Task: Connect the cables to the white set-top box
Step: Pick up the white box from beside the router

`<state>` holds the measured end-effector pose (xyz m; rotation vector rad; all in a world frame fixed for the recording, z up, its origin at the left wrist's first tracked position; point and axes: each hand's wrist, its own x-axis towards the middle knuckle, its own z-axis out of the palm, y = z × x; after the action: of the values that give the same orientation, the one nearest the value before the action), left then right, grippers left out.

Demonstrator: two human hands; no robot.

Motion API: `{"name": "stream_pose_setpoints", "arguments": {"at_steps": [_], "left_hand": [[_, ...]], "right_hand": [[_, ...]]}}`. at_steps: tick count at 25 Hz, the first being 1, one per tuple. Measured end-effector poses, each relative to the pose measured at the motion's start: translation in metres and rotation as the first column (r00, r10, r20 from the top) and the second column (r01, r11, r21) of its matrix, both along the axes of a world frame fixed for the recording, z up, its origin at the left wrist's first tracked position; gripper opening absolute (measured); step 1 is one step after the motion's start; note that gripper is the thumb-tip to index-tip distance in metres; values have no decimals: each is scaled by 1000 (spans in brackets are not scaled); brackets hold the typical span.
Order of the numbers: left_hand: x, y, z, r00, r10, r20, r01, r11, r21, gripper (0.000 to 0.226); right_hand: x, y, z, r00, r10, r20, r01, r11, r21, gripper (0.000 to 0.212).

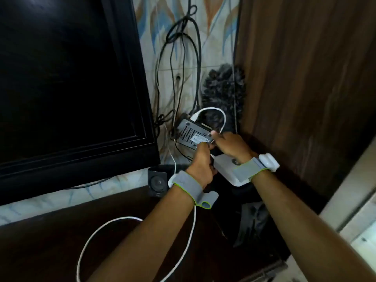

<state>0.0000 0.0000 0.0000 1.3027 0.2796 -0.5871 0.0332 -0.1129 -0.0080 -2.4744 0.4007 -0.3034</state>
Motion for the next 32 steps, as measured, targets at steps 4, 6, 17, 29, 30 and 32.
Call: {"name": "stream_pose_setpoints", "arguments": {"at_steps": [4, 6, 17, 29, 30, 32], "left_hand": [[-6, -21, -8, 998, -47, 52, 48, 999, -23, 36], [-4, -26, -10, 998, -31, 52, 34, 998, -56, 37], [37, -16, -53, 994, 44, 102, -47, 998, 31, 22], [14, 101, -83, 853, 303, 424, -353, 935, 41, 42], [10, 116, -92, 837, 314, 449, -372, 927, 46, 41], [5, 136, -109, 821, 322, 471, -392, 918, 57, 41]], "right_hand": [[-4, -28, -26, 984, -88, -152, 90, 996, 6, 101], [-7, -36, -32, 975, -130, -182, 137, 990, 23, 90], [-5, -23, -37, 977, -176, -120, 183, 982, 53, 46], [-4, 87, -58, 988, 153, 38, -157, 974, 165, 42], [-2, 99, -66, 979, 200, 26, -202, 966, 159, 41], [-2, 112, -81, 964, 267, 3, -265, 954, 142, 37]]}}
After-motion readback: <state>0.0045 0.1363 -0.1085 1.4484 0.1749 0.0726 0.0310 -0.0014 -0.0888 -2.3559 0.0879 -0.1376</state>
